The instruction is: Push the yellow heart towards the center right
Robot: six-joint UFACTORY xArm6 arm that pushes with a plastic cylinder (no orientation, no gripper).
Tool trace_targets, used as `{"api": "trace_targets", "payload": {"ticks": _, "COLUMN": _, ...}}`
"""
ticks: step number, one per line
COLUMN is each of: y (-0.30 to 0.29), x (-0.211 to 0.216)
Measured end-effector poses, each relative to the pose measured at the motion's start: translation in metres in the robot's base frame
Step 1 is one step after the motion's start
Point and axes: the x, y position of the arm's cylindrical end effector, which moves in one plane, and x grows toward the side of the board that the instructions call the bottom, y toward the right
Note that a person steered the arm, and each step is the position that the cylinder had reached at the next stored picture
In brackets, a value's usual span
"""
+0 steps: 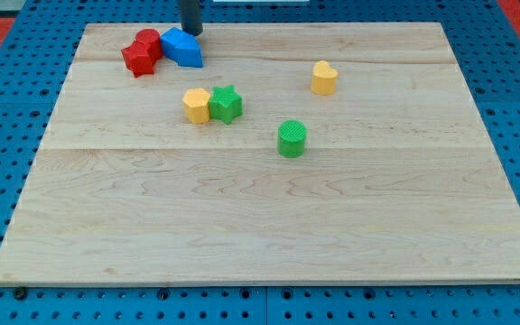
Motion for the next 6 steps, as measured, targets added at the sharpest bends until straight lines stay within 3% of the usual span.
{"api": "trace_targets", "payload": {"ticks": 2, "y": 0.016, "x": 0.006}}
{"api": "trace_targets", "payload": {"ticks": 3, "y": 0.089, "x": 0.04}}
{"api": "trace_targets", "payload": {"ticks": 4, "y": 0.12, "x": 0.085}}
{"api": "trace_targets", "payload": {"ticks": 5, "y": 0.144, "x": 0.098}}
{"api": "trace_targets", "payload": {"ticks": 6, "y": 0.159, "x": 0.078}}
